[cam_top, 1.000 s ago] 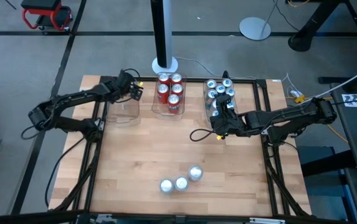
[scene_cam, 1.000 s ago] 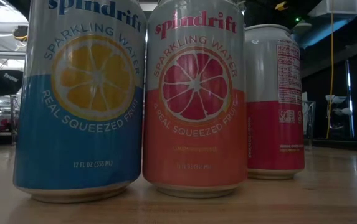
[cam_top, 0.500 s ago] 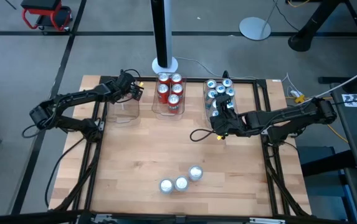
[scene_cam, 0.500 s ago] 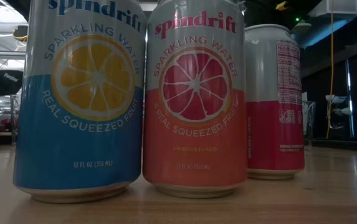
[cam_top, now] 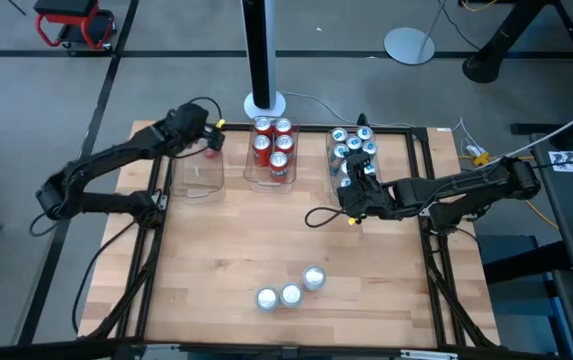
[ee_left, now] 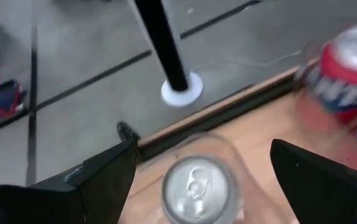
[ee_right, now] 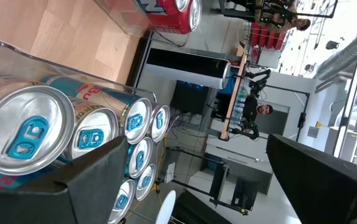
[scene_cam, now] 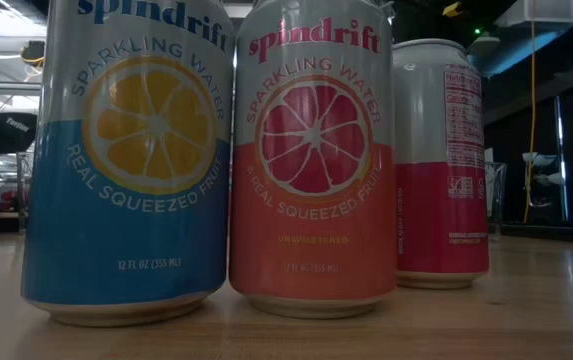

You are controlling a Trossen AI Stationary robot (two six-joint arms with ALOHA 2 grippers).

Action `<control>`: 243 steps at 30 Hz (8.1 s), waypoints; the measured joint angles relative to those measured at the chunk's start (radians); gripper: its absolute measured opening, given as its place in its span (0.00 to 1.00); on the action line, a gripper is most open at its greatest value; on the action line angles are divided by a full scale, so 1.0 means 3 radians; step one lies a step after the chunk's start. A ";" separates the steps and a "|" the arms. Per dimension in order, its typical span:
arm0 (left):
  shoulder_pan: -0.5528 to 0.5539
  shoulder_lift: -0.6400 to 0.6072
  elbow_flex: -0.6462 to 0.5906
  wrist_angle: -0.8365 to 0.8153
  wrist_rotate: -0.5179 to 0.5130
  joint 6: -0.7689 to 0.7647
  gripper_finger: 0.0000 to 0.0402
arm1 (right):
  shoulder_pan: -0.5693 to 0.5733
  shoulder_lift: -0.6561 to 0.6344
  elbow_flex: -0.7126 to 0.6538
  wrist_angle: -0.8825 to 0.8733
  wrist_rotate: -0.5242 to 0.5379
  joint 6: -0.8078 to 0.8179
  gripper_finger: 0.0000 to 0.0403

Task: Sort soda cans
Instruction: Put the blue-white soda can into the top left transparent bin

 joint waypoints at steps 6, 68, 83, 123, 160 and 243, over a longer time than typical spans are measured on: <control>-0.0454 -0.0281 0.0057 0.0166 0.0960 0.0287 0.88 | 0.0001 0.0000 0.0000 -0.0001 0.0000 0.0000 0.94; -0.4699 0.1566 0.0045 0.2424 0.0291 -0.0971 0.88 | 0.0001 0.0002 -0.0150 0.0088 -0.0441 0.0277 0.94; -0.4706 0.2030 0.0045 0.2650 0.0299 -0.1008 0.88 | 0.0001 0.0002 -0.0178 0.0129 -0.0446 0.0292 0.94; -0.4531 0.0484 0.0129 0.1123 -0.1283 -0.0621 0.76 | 0.0001 -0.0001 -0.0177 0.0130 -0.0468 0.0289 0.94; -0.1689 -0.0482 -0.1045 0.0242 -0.1632 -0.1756 0.77 | 0.0001 -0.0001 -0.0177 0.0132 -0.0468 0.0287 0.94; -0.1499 -0.0575 -0.1574 0.1490 -0.1628 -0.1454 0.83 | 0.0001 -0.0001 -0.0176 0.0136 -0.0530 0.0289 0.94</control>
